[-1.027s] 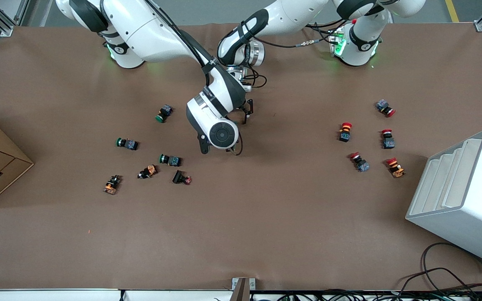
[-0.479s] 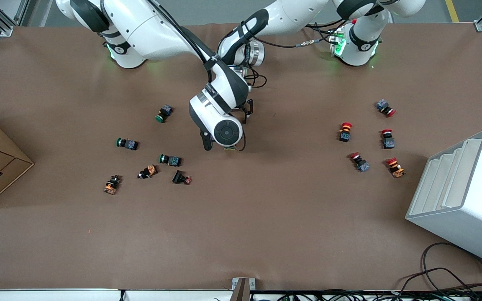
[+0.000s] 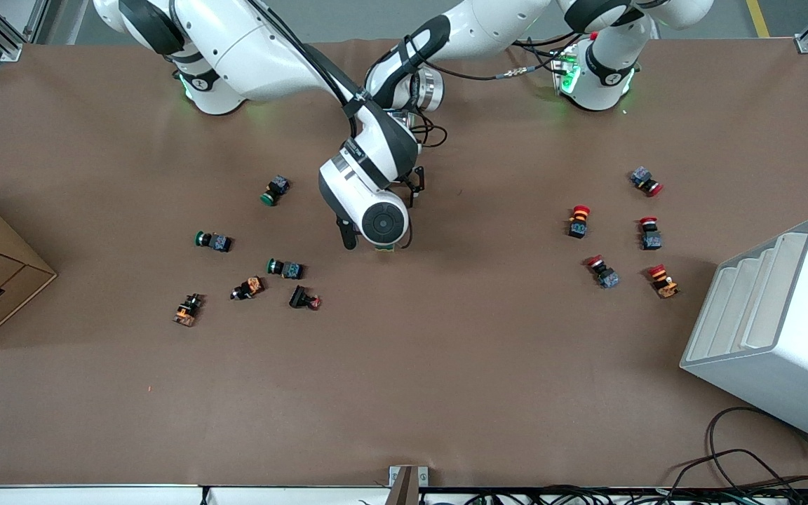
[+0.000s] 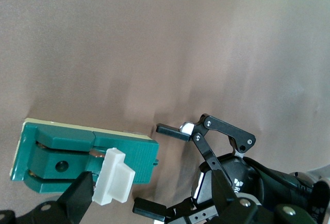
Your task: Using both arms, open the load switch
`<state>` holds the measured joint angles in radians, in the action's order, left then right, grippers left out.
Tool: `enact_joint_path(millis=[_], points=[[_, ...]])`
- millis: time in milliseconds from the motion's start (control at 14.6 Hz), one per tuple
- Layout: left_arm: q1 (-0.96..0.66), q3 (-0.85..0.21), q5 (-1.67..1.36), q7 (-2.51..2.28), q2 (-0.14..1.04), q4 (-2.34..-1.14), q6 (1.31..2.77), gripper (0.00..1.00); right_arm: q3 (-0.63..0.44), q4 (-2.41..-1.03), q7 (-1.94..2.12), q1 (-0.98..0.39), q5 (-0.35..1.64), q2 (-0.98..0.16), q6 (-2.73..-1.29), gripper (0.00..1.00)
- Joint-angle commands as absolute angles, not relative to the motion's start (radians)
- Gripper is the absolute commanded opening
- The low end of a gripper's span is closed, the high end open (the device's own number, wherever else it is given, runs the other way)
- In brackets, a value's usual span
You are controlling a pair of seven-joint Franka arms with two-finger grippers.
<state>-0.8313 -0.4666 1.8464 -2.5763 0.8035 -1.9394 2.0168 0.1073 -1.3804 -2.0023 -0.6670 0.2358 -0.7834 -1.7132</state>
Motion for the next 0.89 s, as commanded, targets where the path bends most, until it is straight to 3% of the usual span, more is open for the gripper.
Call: enact_joint_path(millis=[0,822], points=[[-0.839,-0.466,1.850,-2.609,0.828,-1.940,2.037,1.00,0.110,-1.382,-1.985,-0.672,0.259,-0.782,-1.670,1.00],[-0.836,-0.466,1.850,-2.591,0.827,-1.936,2.037,1.00,0.109,-1.399,-1.982,-0.698,0.256,-0.793,-1.683,1.00]])
